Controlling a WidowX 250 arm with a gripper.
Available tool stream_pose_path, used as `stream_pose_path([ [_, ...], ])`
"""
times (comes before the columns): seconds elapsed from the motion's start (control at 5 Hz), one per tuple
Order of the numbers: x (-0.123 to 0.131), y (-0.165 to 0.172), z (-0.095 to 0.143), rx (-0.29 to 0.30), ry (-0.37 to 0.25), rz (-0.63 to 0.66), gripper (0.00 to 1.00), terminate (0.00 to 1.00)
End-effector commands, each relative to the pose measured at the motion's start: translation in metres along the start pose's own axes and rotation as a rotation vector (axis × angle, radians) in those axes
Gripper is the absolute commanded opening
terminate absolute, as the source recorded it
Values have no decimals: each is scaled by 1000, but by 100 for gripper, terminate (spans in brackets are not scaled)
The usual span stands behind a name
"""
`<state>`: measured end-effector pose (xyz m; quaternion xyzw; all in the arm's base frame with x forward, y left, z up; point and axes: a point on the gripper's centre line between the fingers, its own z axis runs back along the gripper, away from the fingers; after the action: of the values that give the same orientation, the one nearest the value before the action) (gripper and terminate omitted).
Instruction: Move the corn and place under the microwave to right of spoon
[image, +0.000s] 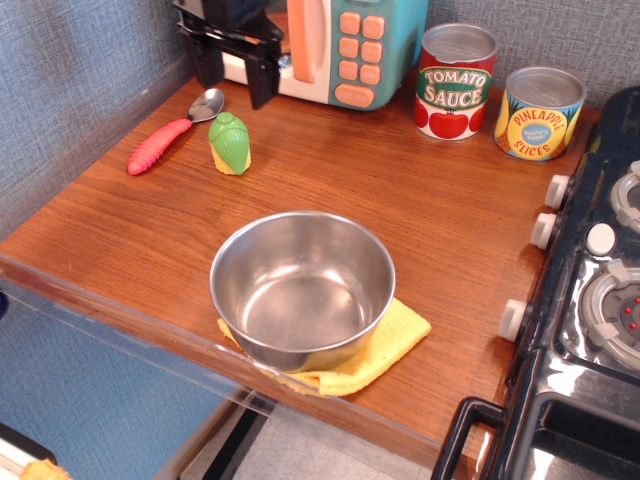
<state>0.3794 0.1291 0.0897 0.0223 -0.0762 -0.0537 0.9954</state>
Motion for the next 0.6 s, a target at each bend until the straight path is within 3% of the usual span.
stream_pose_path([
  [0.0, -41, -5, 31, -9, -25, -21, 100, 0],
  [0.2, -54, -6, 33, 9, 49, 7, 100, 0],
  [0.4, -54, -6, 33, 9, 49, 7, 100, 0],
])
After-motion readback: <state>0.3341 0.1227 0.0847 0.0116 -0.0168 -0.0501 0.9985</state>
